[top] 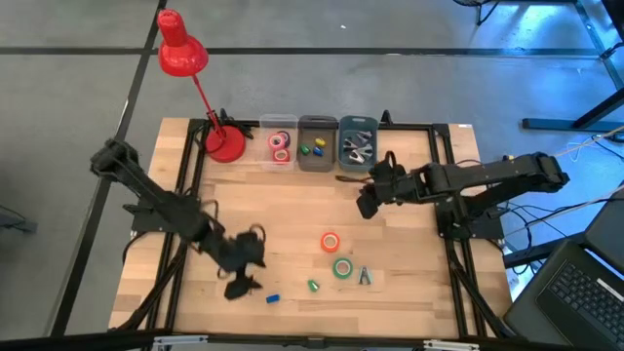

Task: Pick and place Stapler, Stapler remover, tape
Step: Put the blue stapler into the black bin

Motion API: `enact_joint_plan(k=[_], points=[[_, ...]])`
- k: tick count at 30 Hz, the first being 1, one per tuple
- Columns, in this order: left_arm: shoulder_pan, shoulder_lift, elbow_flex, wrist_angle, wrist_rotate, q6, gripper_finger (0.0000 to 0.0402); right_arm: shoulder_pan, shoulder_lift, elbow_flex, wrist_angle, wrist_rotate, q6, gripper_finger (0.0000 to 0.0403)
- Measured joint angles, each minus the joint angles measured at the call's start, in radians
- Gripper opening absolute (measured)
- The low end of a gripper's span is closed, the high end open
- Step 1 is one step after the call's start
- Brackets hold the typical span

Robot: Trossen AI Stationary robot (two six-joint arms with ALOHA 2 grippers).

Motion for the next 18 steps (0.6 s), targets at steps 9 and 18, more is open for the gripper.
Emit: enact_joint_plan(k=[9, 18], points=[[-0.067, 0.276, 0.009, 0.199, 0.002, -0.07, 0.0305, -0.054, 0.0, 0.0, 0.056, -0.069, -0.083, 0.0084], [-0.068, 0.422, 0.013, 0.285, 0.022, -0.072, 0.0305, -0.057, 0.0, 0.0, 0.052, -0.088, -0.104, 0.0084]])
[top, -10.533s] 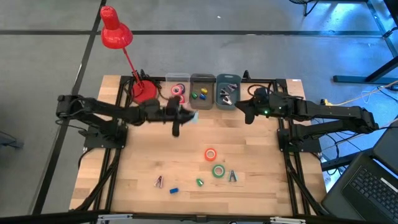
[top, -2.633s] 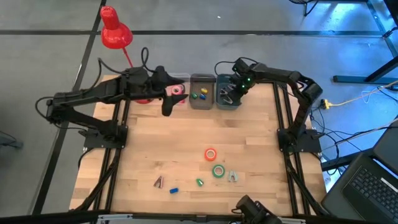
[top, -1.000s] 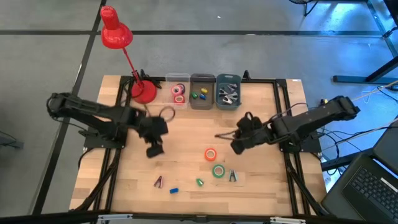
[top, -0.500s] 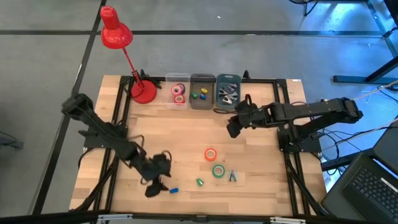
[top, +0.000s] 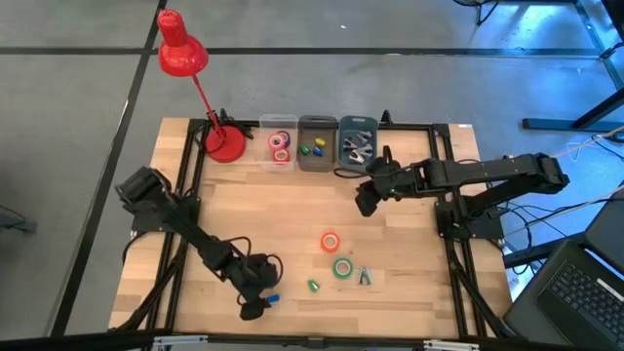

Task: Pick and place Stapler, Stapler remover, tape
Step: Put the blue stapler into the black bin

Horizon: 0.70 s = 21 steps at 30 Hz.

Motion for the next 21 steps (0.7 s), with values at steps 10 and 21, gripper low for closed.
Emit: enact_joint_plan(k=[10, 21], points=[[-0.015, 0.057, 0.002, 0.09, -0.024, 0.026, 0.0304, -0.001, 0.0, 0.0, -0.022, -0.011, -0.026, 0.0084], [-0.017, 0.1, 0.002, 0.084, -0.086, 0.093, 0.0152, -0.001, 0.0, 0.0, -0.027, -0.012, -0.027, 0.0084]])
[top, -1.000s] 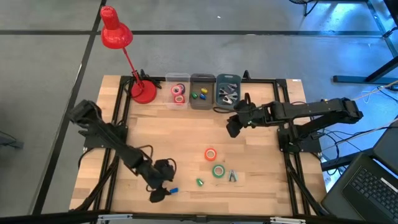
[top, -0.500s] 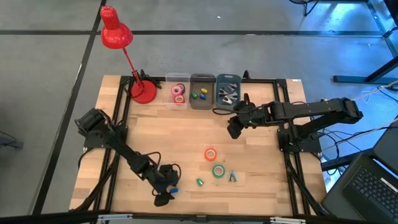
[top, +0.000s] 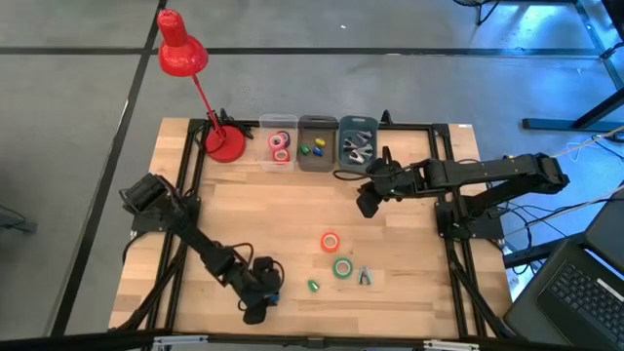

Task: Pick and place Stapler, Stapler remover, tape
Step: Put the blue stapler into the black bin

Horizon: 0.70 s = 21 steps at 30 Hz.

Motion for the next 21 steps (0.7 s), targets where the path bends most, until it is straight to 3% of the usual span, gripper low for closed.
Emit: enact_joint_plan(k=[4, 11, 18, 21], points=[[0.014, -0.002, -0.002, -0.002, 0.025, 0.03, 0.0053, 0.0, 0.0, 0.0, 0.002, 0.0, -0.019, 0.0084], [0.074, -0.078, -0.011, -0.057, 0.102, 0.177, 0.0053, 0.0, 0.0, 0.0, 0.002, -0.025, -0.022, 0.0084], [0.222, -0.29, -0.008, -0.206, 0.025, 0.374, 0.0053, 0.0, 0.0, 0.001, -0.007, -0.026, -0.025, 0.0084], [0.311, -0.364, -0.009, -0.173, -0.027, 0.476, 0.0053, 0.0, 0.0, 0.001, -0.008, -0.026, -0.025, 0.0084]])
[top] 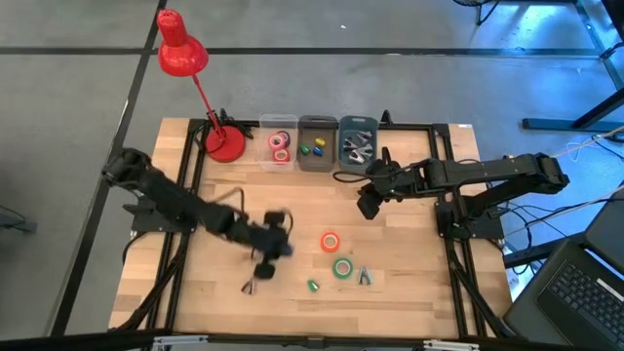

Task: Pick and place Stapler, Stapler remover, tape
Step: Put the blue stapler into the black bin

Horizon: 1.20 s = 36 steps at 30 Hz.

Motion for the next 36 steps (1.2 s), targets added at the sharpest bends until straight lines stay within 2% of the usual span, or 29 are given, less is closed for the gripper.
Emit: enact_joint_plan(k=[2, 5, 10, 16, 20, 22, 28, 31, 36], points=[[0.064, -0.036, 0.001, 0.058, -0.024, 0.056, 0.0053, 0.0, 0.0, 0.0, 0.001, 0.0, 0.0, 0.0084], [0.17, -0.042, 0.001, 0.244, -0.02, 0.123, 0.0053, 0.0, 0.0, 0.0, 0.004, 0.0, 0.003, 0.0084], [0.339, -0.003, 0.002, 0.703, 0.146, 0.147, 0.0053, 0.002, 0.0, 0.0, 0.027, -0.007, -0.02, 0.0084], [0.495, 0.113, 0.002, 1.217, 0.316, 0.01, 0.0053, 0.003, -0.004, 0.0, 0.149, -0.027, -0.098, 0.0084], [0.543, 0.192, 0.002, 1.444, 0.349, -0.126, 0.0053, 0.002, -0.013, 0.0, 0.3, -0.03, -0.194, 0.0084], [0.548, 0.217, 0.003, 1.496, 0.351, -0.16, 0.0053, 0.002, -0.015, 0.0, 0.384, -0.03, -0.246, 0.0084], [0.537, 0.231, 0.041, 1.492, 0.353, -0.161, 0.0053, -0.019, -0.015, 0.0, 0.547, -0.036, -0.334, 0.0084], [0.537, 0.231, 0.066, 1.47, 0.392, -0.14, 0.0053, -0.044, -0.014, 0.0, 0.591, -0.076, -0.336, 0.0084], [0.54, 0.231, 0.088, 1.38, 0.392, -0.109, 0.0053, -0.07, -0.014, 0.0, 0.632, -0.152, -0.335, 0.0084]])
